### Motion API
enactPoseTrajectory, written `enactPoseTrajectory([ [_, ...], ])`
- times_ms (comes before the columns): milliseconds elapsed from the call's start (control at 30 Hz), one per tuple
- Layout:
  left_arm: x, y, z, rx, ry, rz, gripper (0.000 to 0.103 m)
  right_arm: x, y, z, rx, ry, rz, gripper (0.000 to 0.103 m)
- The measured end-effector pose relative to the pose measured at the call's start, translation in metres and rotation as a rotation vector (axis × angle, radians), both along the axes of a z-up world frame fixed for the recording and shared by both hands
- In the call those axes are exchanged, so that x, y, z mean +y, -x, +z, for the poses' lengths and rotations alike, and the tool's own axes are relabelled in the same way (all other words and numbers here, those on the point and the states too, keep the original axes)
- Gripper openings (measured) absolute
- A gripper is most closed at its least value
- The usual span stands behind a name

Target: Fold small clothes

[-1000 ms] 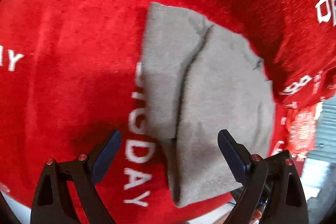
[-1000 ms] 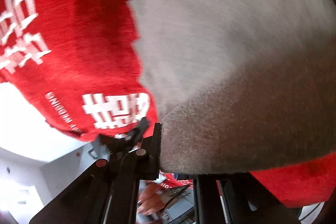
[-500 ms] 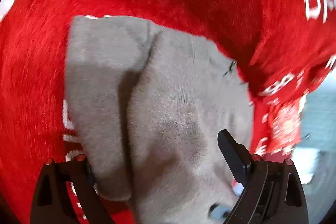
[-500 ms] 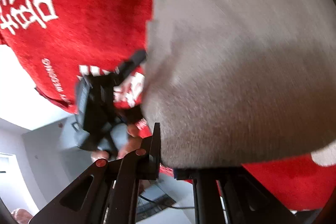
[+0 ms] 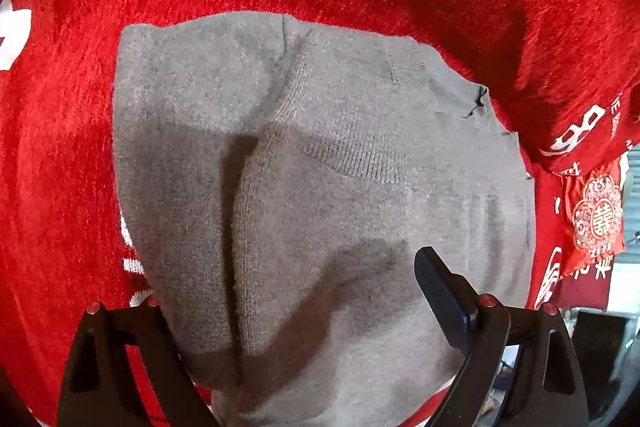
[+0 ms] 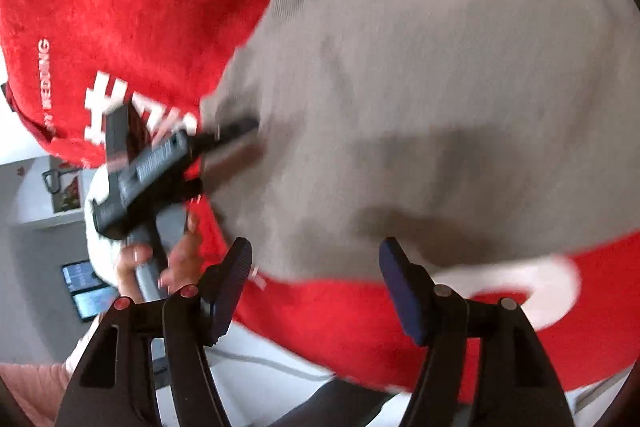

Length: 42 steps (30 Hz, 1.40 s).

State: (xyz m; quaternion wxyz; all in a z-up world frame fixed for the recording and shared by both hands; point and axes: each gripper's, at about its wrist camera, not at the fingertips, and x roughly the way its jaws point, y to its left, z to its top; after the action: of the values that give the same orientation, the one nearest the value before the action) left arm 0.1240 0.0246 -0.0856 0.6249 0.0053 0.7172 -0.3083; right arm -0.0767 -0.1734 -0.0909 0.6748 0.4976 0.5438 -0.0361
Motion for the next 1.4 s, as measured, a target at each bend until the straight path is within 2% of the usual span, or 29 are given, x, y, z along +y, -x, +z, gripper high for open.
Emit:
enactPoseTrajectory([
  [33,-0.004,0.001,-0.001,-0.003,-0.006,-0.001,0.093,-0.006,-0.003,0.000,0.007,0.021,-0.011,0.066],
  [100,-0.007,0.002,-0.002,-0.011,-0.019,-0.003,0.093,-0.021,-0.009,-0.004,0.030,0.074,-0.029,0.047],
  [133,-0.009,0.003,-0.002,-0.015,-0.028,-0.008,0.093,-0.026,-0.012,-0.006,0.041,0.096,-0.028,0.029],
  [167,-0.011,0.003,-0.003,-0.019,-0.035,-0.012,0.093,-0.028,-0.013,-0.008,0.051,0.112,-0.023,0.017],
  [233,-0.016,0.005,-0.004,-0.025,-0.046,-0.015,0.093,-0.033,-0.017,-0.016,0.085,0.144,-0.010,0.016],
  [300,-0.016,0.005,-0.004,-0.029,-0.057,-0.014,0.093,-0.035,-0.016,-0.034,0.120,0.102,0.003,0.016],
  [367,-0.021,0.007,-0.004,-0.044,-0.076,-0.021,0.091,-0.033,-0.012,-0.044,0.112,0.046,-0.009,0.013],
  [400,-0.023,0.009,-0.004,-0.057,-0.087,-0.026,0.085,-0.034,-0.010,-0.045,0.100,0.036,-0.014,0.013],
  [467,-0.028,0.011,-0.002,-0.092,-0.125,-0.050,0.052,-0.033,-0.005,-0.046,0.083,0.022,-0.015,0.013],
  [500,-0.030,0.011,-0.001,-0.095,-0.120,-0.062,0.042,-0.034,-0.002,-0.047,0.075,0.005,-0.019,0.013],
  [533,-0.031,0.010,0.000,-0.083,-0.099,-0.069,0.024,-0.034,0.002,-0.049,0.069,-0.009,-0.024,0.013],
  [600,-0.035,0.011,0.008,-0.065,-0.026,-0.089,0.024,-0.036,0.005,-0.050,0.055,-0.035,-0.034,0.013],
  [667,-0.041,0.012,0.018,-0.075,0.009,-0.114,0.024,-0.041,0.009,-0.048,0.039,-0.055,-0.033,0.014],
  [833,-0.062,0.014,0.061,-0.057,0.159,-0.081,0.023,-0.061,0.027,-0.034,-0.016,-0.080,-0.051,0.014],
  [933,-0.088,0.022,0.083,-0.069,0.205,-0.105,0.023,-0.080,0.044,-0.025,-0.039,-0.085,-0.085,0.016],
  [1033,-0.137,0.049,0.094,-0.084,0.234,-0.194,0.023,-0.100,0.062,-0.020,-0.053,-0.083,-0.121,0.016],
  [1100,-0.172,0.067,0.092,-0.101,0.225,-0.253,0.023,-0.115,0.076,-0.023,-0.055,-0.093,-0.154,0.016],
  [1200,-0.213,0.089,0.078,-0.096,0.210,-0.287,0.024,-0.130,0.095,-0.035,-0.031,-0.115,-0.199,0.016],
  [1300,-0.243,0.113,0.050,-0.141,0.117,-0.336,0.028,-0.137,0.107,-0.049,-0.012,-0.149,-0.231,0.016],
  [1400,-0.255,0.123,0.035,-0.162,0.048,-0.342,0.033,-0.137,0.108,-0.052,-0.019,-0.175,-0.248,0.016],
])
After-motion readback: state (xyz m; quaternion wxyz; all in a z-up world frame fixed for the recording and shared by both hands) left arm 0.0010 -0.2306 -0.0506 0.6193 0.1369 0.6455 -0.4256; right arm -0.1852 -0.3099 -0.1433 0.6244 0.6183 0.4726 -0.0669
